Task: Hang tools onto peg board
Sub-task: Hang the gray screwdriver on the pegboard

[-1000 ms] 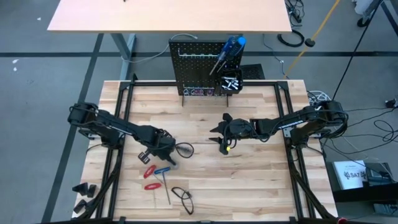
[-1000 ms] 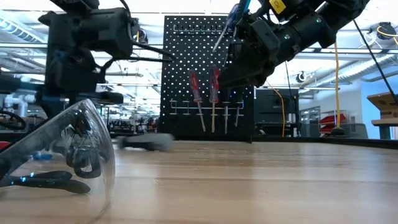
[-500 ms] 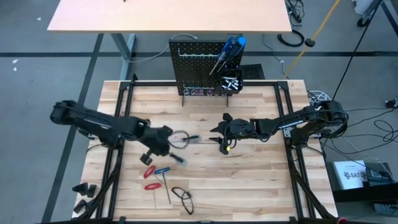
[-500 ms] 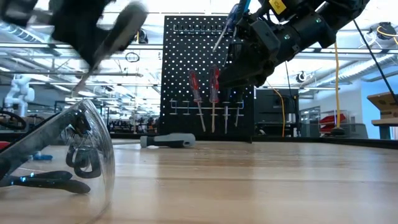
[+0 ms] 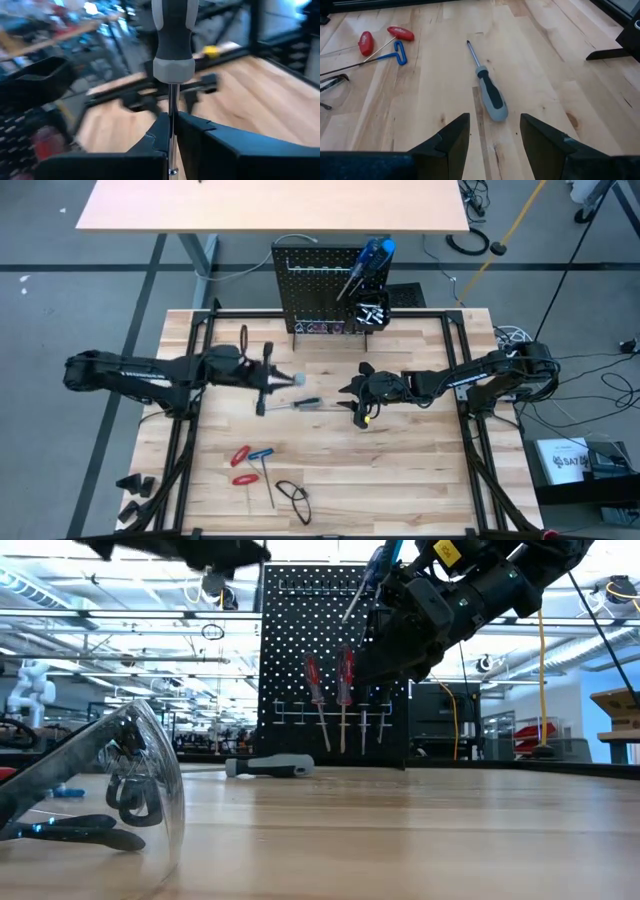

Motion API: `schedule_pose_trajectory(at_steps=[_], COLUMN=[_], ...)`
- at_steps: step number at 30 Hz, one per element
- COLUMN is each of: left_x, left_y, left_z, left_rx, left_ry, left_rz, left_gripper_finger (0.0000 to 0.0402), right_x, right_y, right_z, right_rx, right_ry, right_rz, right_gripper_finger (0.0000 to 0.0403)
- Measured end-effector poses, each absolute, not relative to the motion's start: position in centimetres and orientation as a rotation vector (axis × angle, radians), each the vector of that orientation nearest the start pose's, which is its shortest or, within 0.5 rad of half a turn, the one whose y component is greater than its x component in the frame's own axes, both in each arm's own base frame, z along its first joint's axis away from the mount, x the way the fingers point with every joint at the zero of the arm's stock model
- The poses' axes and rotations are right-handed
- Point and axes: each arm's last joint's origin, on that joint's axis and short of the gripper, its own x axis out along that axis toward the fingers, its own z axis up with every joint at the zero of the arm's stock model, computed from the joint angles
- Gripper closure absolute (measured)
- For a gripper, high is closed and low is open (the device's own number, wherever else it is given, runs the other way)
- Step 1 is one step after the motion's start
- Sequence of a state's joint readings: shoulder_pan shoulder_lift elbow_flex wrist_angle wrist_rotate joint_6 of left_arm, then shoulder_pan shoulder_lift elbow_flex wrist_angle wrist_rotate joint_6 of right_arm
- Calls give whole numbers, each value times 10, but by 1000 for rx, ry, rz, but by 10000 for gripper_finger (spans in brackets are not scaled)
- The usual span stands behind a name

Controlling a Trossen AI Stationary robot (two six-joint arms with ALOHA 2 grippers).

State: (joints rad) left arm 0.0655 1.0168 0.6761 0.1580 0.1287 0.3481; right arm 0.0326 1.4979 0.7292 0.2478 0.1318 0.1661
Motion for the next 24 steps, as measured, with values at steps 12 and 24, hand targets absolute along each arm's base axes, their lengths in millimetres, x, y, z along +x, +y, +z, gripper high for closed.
schedule_pose_trajectory(at_steps=[12, 24], left_x=[202, 222], left_y=[60, 90], left_z=[248, 219], left_rx=[235, 47], left_ry=[-153, -184], left_rz=[250, 486], left_gripper_finger=[382, 382], right_x=[302, 304], right_y=[6, 6], right_z=[191, 194], right_rx=[118, 112], right_ry=[515, 477], right_rz=[-142, -142], right_gripper_finger=[236, 236])
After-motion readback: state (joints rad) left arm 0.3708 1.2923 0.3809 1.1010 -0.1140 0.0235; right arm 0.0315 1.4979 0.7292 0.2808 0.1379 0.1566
